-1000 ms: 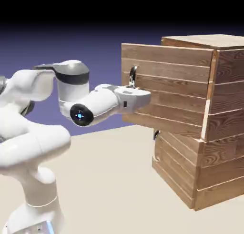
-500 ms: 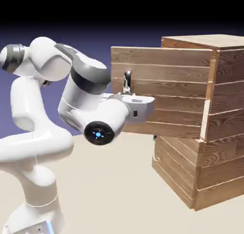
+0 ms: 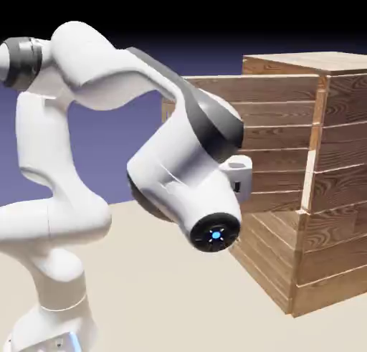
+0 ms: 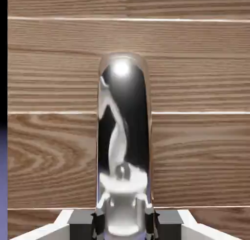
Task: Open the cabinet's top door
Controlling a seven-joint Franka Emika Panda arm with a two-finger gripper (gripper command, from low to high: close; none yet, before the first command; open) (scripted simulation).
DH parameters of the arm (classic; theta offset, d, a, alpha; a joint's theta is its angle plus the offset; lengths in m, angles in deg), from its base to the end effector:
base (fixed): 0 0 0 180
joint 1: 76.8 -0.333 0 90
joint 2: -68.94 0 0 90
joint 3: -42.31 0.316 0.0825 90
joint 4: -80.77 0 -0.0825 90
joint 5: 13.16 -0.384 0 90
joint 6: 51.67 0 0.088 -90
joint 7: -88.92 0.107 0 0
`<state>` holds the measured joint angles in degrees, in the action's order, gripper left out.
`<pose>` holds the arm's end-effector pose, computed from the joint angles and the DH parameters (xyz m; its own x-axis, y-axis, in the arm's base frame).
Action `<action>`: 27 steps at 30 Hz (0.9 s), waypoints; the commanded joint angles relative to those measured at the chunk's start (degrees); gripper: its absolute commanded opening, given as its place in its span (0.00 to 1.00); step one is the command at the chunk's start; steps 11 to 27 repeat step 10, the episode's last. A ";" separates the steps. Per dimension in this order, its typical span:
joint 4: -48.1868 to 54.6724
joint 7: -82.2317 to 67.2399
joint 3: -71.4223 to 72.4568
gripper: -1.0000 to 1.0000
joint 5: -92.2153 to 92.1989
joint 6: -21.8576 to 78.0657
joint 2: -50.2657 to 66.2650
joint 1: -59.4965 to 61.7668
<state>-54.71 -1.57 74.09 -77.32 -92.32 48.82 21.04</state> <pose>0.2603 -0.2315 0.4843 0.6852 -0.1740 0.7073 0.6855 -0.1741 -0.7069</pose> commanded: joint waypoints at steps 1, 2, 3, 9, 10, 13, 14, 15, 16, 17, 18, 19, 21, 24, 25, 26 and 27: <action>1.79 -0.36 0.38 0.00 1.44 0.02 2.08 0.02; 3.62 -0.68 0.75 0.00 2.88 0.10 4.16 -0.02; 5.46 -0.91 1.13 0.00 4.29 0.18 6.23 -0.09; 14.21 -0.96 2.83 1.00 10.31 0.83 15.77 -0.95; 14.21 -0.96 2.83 1.00 10.31 0.83 15.77 -0.95; 14.21 -0.96 2.83 1.00 10.31 0.83 15.77 -0.95; 14.21 -0.96 2.83 1.00 10.31 0.83 15.77 -0.95; 14.21 -0.96 2.83 1.00 10.31 0.83 15.77 -0.95; 14.21 -0.96 2.83 1.00 10.31 0.83 15.77 -0.95; 14.21 -0.96 2.83 1.00 10.31 0.83 15.77 -0.95; 14.21 -0.96 2.83 1.00 10.31 0.83 15.77 -0.95; 14.21 -0.96 2.83 1.00 10.31 0.83 15.77 -0.95; 14.21 -0.96 2.83 1.00 10.31 0.83 15.77 -0.95; 14.21 -0.96 2.83 1.00 10.31 0.83 15.77 -0.95; 14.21 -0.96 2.83 1.00 10.31 0.83 15.77 -0.95; 14.21 -0.96 2.83 1.00 10.31 0.83 15.77 -0.95; 14.21 -0.96 2.83 1.00 10.31 0.83 15.77 -0.95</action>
